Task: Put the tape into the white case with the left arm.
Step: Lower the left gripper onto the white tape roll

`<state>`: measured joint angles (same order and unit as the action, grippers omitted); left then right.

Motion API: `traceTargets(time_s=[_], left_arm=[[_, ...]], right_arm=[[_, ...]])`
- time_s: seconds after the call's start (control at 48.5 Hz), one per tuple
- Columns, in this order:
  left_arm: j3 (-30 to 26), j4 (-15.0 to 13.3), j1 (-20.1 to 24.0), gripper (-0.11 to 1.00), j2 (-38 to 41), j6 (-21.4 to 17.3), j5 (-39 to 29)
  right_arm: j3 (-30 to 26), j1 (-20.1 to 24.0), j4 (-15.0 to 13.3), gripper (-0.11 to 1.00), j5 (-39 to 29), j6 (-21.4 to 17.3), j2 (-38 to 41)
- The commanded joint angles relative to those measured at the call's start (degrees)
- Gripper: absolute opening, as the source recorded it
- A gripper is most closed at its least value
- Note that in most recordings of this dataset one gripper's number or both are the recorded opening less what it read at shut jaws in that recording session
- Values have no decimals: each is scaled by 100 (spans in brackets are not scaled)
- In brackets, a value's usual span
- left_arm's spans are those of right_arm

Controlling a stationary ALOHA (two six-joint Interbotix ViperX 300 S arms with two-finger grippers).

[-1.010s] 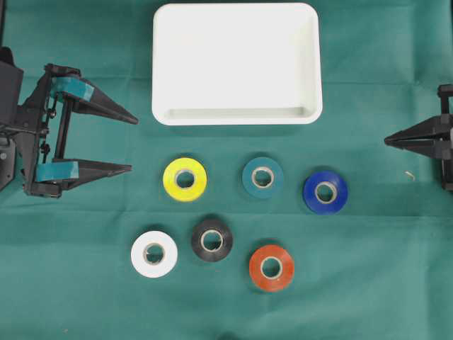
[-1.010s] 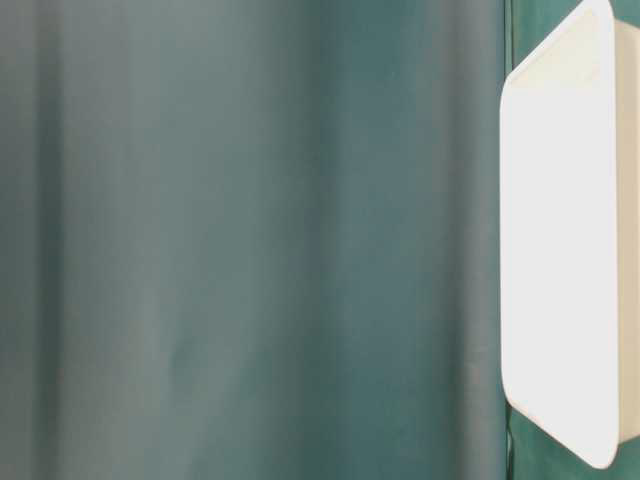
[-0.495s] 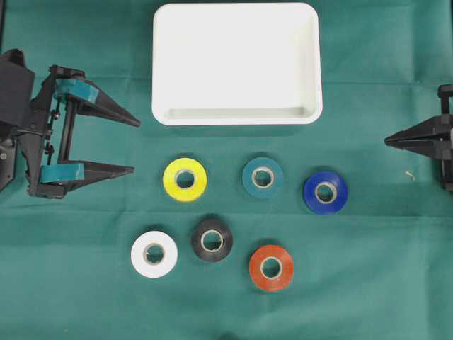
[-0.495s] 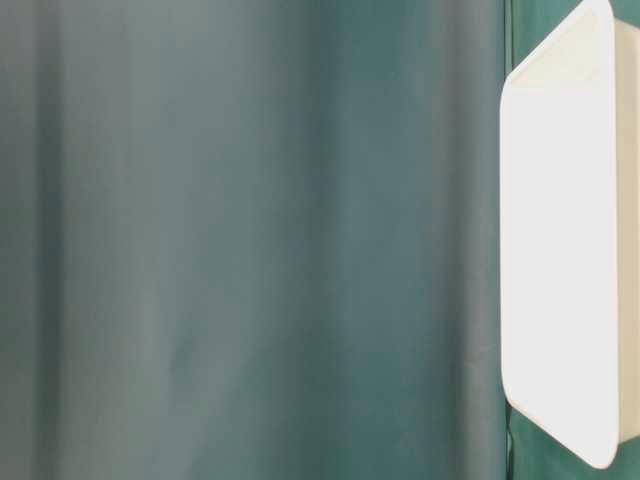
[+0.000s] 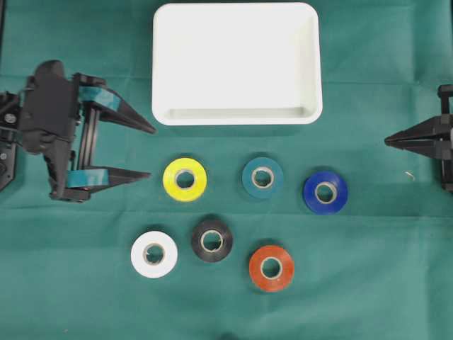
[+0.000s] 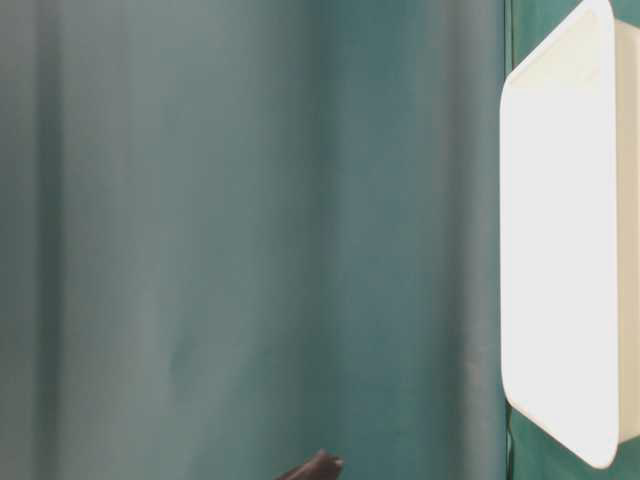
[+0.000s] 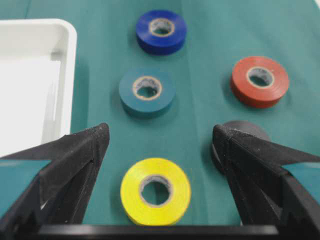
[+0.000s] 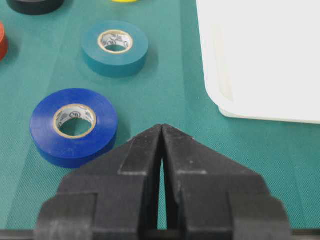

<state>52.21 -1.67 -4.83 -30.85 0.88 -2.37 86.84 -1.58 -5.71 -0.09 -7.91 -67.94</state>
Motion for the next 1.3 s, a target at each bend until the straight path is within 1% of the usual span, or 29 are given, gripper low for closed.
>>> traceTargets(time_s=[0.0, 0.186, 0.474, 0.618, 0.763, 1.134, 1.278], left_arm=[[-272, -9, 18, 99, 149, 0, -167], [-475, -9, 18, 99, 475, 0, -545], [-598, -9, 18, 99, 729, 9, -580], [-615, -9, -70, 99, 791, 9, -580], [-606, -9, -246, 99, 791, 18, -580], [-545, -9, -940, 99, 853, 9, -615], [-536, 0, -1134, 99, 932, 9, -888]], right_arm=[[-53, -18, -9, -9, 53, -9, 26], [-53, -18, -9, -9, 53, -9, 26], [-35, -18, -9, -9, 79, -9, 26], [18, -18, -9, -9, 167, -9, 26], [26, -18, -18, -9, 185, -9, 18], [26, -18, -9, -9, 185, -9, 26], [26, -18, -9, -9, 185, -9, 18]])
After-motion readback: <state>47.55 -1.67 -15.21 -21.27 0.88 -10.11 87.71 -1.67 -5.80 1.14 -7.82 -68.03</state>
